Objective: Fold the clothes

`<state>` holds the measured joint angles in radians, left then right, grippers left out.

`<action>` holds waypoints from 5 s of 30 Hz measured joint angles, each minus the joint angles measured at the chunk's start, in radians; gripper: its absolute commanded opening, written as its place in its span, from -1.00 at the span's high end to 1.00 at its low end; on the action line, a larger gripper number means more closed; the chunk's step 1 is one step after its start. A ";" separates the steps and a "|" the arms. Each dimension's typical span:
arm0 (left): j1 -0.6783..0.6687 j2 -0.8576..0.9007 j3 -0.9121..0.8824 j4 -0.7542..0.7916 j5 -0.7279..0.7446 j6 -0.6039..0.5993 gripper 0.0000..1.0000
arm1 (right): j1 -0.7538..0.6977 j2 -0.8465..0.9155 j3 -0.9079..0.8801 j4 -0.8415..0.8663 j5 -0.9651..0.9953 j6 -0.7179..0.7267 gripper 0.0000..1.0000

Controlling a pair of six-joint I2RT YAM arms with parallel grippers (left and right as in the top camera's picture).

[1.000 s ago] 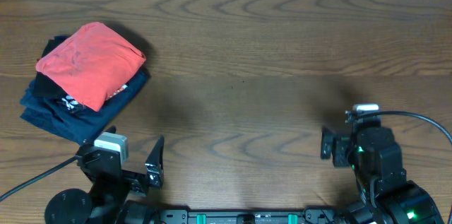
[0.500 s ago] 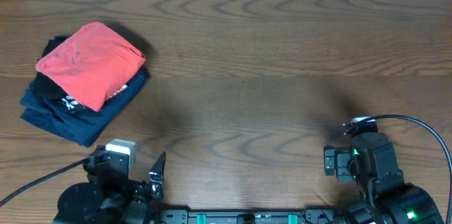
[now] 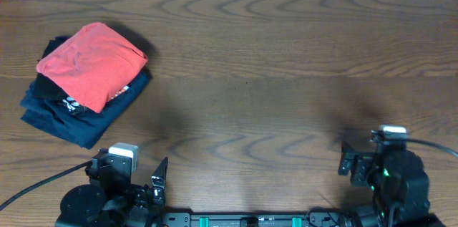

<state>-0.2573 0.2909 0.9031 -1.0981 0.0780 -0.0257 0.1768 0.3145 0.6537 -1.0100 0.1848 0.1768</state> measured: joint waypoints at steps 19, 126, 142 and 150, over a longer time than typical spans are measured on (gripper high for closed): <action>0.000 0.000 -0.004 -0.001 0.000 0.000 -0.96 | -0.029 -0.304 -0.604 1.009 -0.121 -0.112 -0.98; 0.224 -0.280 -0.866 1.041 -0.078 0.056 -0.96 | -0.030 -0.303 -0.647 0.941 -0.163 -0.211 -0.99; 0.224 -0.280 -0.866 1.041 -0.078 0.056 -0.96 | -0.030 -0.303 -0.647 0.941 -0.163 -0.211 -0.98; 0.224 -0.280 -0.866 1.041 -0.078 0.056 -0.96 | -0.030 -0.303 -0.647 0.941 -0.163 -0.211 -0.99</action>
<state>-0.0334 0.0109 0.0376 -0.0574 -0.0002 0.0307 0.1471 0.0120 0.0063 -0.0685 0.0216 -0.0345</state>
